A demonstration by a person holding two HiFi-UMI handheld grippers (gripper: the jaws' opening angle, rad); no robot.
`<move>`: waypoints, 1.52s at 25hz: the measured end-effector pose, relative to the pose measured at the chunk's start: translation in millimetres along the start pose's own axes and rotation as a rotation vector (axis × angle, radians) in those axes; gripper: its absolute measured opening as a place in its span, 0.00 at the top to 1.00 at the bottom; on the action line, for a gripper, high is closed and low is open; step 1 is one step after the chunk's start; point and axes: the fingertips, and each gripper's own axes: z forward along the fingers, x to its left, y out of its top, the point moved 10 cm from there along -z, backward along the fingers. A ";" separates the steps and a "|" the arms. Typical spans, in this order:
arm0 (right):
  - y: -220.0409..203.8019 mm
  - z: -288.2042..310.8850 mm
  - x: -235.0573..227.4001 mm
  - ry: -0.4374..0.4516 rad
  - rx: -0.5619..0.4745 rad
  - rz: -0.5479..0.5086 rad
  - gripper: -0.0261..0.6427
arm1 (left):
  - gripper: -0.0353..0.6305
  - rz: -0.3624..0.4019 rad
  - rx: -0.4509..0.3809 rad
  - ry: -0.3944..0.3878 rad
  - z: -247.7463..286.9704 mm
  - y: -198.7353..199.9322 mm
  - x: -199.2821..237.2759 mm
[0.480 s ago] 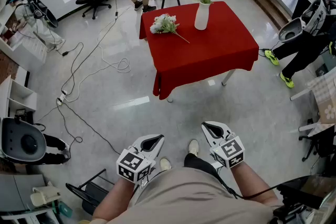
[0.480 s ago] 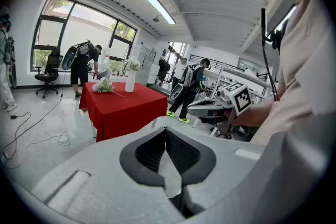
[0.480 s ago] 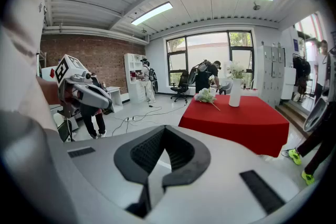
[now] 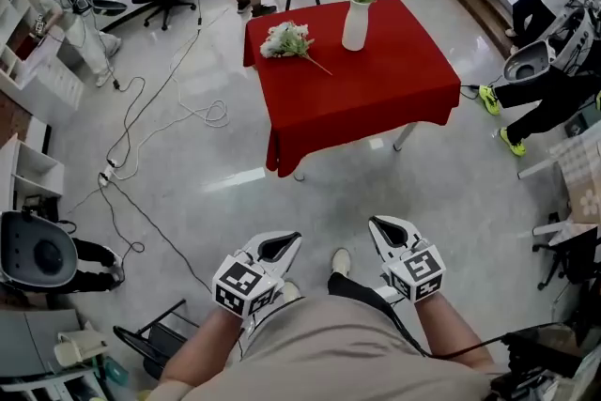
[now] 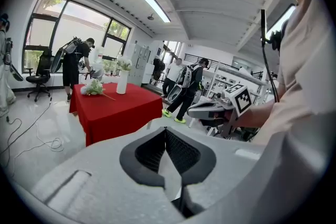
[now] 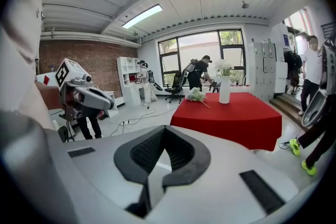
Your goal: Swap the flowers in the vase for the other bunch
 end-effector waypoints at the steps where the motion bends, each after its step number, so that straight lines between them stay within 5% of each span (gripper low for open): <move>1: 2.3 0.6 -9.0 0.007 -0.008 0.004 0.94 | 0.94 0.004 -0.002 -0.005 9.7 6.8 -2.2; 7: 8.5 7.6 -70.8 0.052 -0.037 0.015 0.92 | 0.94 0.031 0.003 -0.012 72.8 41.8 -9.7; 10: 10.3 9.1 -98.3 0.062 -0.040 0.027 0.81 | 0.94 0.032 0.005 0.002 97.1 55.6 -14.6; 18: 26.3 36.3 -161.0 0.036 -0.051 0.065 0.80 | 0.94 0.018 0.003 -0.008 144.4 91.7 3.0; 26: 64.7 111.0 -196.4 -0.019 -0.049 0.076 0.77 | 0.94 0.024 -0.024 -0.016 169.7 117.7 88.8; 38: 166.5 233.7 -259.0 -0.149 -0.083 0.077 0.67 | 0.94 0.101 -0.046 -0.142 202.5 180.3 223.7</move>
